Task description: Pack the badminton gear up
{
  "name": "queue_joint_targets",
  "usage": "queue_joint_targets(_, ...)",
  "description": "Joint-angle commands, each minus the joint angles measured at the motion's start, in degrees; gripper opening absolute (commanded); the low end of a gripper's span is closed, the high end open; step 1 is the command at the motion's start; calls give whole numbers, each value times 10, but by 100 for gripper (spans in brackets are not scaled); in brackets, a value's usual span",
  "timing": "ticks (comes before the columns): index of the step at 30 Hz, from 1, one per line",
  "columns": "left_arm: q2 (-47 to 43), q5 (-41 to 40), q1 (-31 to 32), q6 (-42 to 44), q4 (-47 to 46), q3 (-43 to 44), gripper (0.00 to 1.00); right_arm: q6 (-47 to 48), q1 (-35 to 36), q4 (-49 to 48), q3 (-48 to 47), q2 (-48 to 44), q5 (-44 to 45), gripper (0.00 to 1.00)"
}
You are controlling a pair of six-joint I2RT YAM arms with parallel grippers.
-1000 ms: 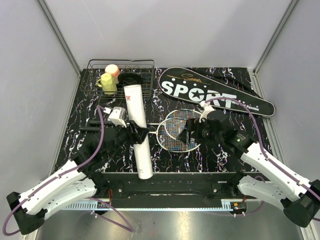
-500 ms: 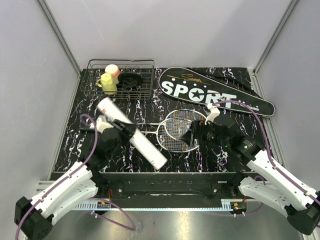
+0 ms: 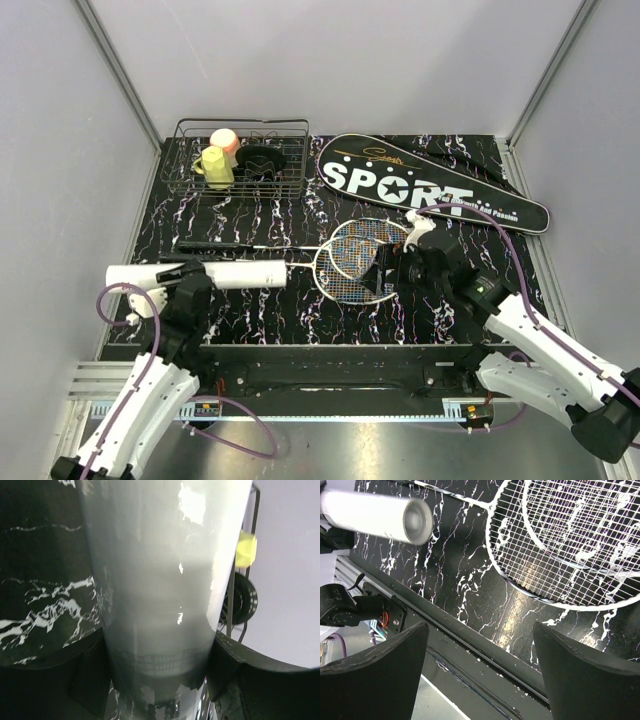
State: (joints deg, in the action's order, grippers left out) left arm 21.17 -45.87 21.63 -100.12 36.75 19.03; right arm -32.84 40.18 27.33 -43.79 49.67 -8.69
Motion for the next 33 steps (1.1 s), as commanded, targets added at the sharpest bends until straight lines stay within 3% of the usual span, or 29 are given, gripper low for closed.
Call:
queue_joint_targets(1,54,18,-74,67,-182,9,55,7,1,-18,-2,10,-10,94)
queue_joint_targets(3,133,95,-128,57,-215,31,52,8,0,-13,-4,10,-11,94)
queue_joint_targets(7,269,220,-208,99,-392,57,46,8,1,3,-5,-12,1,94)
queue_joint_targets(11,465,364,-264,127,-464,137,39,8,2,26,-7,-26,12,94)
queue_joint_targets(16,586,395,-277,142,-482,219,40,9,1,40,-19,-22,21,94)
queue_joint_targets(20,620,365,-278,149,-446,251,54,10,1,40,-33,-10,24,94)
queue_joint_targets(21,627,366,-280,155,-443,265,62,12,1,40,-40,-6,24,94)
queue_joint_targets(26,683,375,-283,170,-401,315,84,15,1,31,-62,31,23,94)
queue_joint_targets(27,687,378,-287,170,-400,321,98,14,1,30,-67,37,23,94)
queue_joint_targets(33,675,391,-291,180,-379,329,99,17,0,28,-97,79,56,95)
